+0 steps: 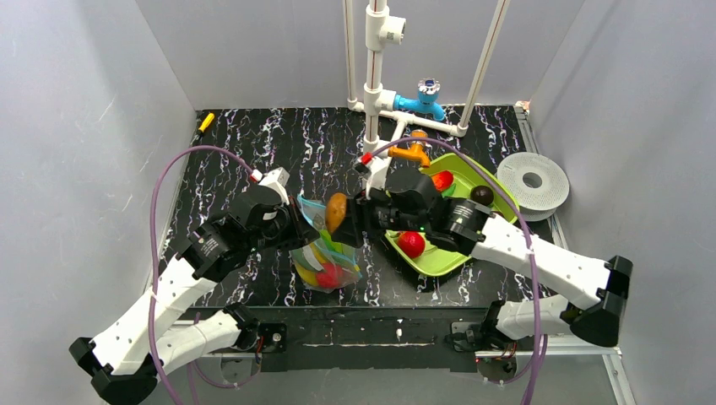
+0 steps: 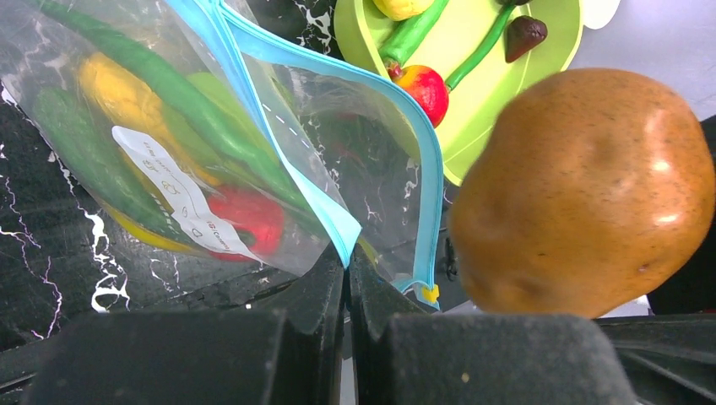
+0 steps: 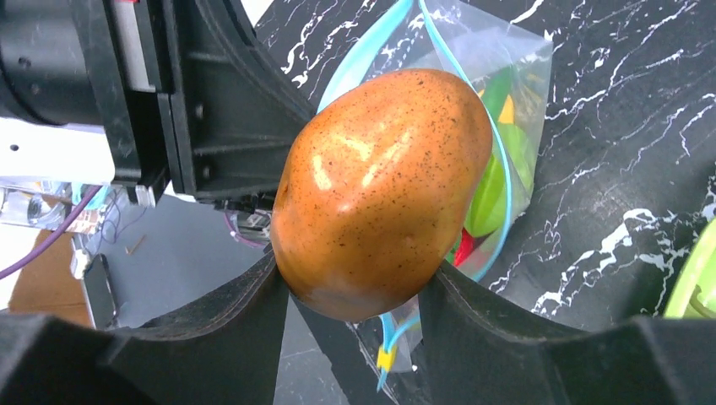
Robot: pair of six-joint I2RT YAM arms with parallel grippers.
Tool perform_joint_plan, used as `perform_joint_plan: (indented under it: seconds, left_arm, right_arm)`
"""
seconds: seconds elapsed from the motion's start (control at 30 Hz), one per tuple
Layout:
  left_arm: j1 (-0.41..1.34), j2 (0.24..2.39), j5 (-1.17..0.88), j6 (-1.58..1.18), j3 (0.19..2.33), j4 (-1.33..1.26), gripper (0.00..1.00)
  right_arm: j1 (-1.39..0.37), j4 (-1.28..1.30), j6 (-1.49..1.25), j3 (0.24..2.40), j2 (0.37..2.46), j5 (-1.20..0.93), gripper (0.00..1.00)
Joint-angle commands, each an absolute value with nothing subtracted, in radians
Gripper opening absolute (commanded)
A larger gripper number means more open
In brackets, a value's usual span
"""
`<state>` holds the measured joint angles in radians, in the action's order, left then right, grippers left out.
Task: Place the food in the zip-top bag and seal the zipper
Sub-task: Place the fake vegetable in the zipper food storage bag.
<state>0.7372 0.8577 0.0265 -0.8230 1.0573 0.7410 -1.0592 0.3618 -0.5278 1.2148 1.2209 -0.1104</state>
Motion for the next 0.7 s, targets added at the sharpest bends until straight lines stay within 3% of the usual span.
perform_joint_plan:
  seconds: [0.0, 0.1, 0.4, 0.67]
  left_arm:
    - [0.739, 0.827, 0.048, -0.829, 1.049, 0.771, 0.00]
    - [0.738, 0.818, 0.048, -0.830, 1.040, 0.766, 0.00]
    - [0.739, 0.831, 0.043, -0.828, 1.050, 0.766, 0.00]
    - [0.738, 0.846, 0.026, -0.831, 1.062, 0.751, 0.00]
  right_arm:
    - [-1.098, 0.412, -0.472, 1.339, 1.292, -0.028, 0.18]
    - [-1.110, 0.450, -0.462, 1.374, 1.334, -0.006, 0.25]
    - [-1.146, 0.577, -0.413, 1.469, 1.440, 0.099, 0.61]
    - [-1.172, 0.631, -0.396, 1.525, 1.488, 0.142, 0.81]
